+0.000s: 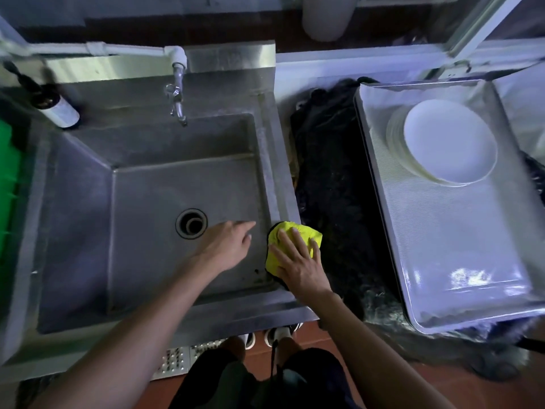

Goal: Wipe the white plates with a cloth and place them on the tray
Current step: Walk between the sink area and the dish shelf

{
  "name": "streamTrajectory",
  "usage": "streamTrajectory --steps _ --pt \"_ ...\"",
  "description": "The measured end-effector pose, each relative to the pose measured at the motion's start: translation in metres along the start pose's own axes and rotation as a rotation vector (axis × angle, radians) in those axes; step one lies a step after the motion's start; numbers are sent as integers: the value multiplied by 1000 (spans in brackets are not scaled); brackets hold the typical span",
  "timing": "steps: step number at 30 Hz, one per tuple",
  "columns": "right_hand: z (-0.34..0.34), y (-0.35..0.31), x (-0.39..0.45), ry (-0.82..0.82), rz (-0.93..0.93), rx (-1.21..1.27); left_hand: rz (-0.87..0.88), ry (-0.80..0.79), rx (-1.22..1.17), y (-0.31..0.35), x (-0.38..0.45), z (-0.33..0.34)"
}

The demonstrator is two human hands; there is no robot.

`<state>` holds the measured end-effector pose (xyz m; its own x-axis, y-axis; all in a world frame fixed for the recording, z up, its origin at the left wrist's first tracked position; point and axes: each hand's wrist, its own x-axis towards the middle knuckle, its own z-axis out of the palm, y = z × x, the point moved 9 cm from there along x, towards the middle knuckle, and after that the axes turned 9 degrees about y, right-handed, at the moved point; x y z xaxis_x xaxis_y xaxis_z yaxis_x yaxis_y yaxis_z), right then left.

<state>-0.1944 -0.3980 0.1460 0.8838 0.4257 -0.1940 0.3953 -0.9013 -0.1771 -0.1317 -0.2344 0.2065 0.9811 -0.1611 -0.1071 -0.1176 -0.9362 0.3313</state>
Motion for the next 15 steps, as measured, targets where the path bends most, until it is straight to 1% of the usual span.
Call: streamTrajectory --steps 2,4,7,10,13,15 --pt "-4 0 -1 6 12 40 31 4 7 4 3 -1" --pt "-15 2 -2 47 61 107 56 8 0 9 6 -3" --pt "-39 19 -5 148 211 205 87 -10 0 17 13 -3" --pt "-61 43 -8 194 383 298 135 -8 -17 30 20 -9" --pt "-89 65 -12 268 473 343 211 14 -71 54 33 -17" --pt "-113 80 -18 333 505 336 267 1 -116 75 44 -20"
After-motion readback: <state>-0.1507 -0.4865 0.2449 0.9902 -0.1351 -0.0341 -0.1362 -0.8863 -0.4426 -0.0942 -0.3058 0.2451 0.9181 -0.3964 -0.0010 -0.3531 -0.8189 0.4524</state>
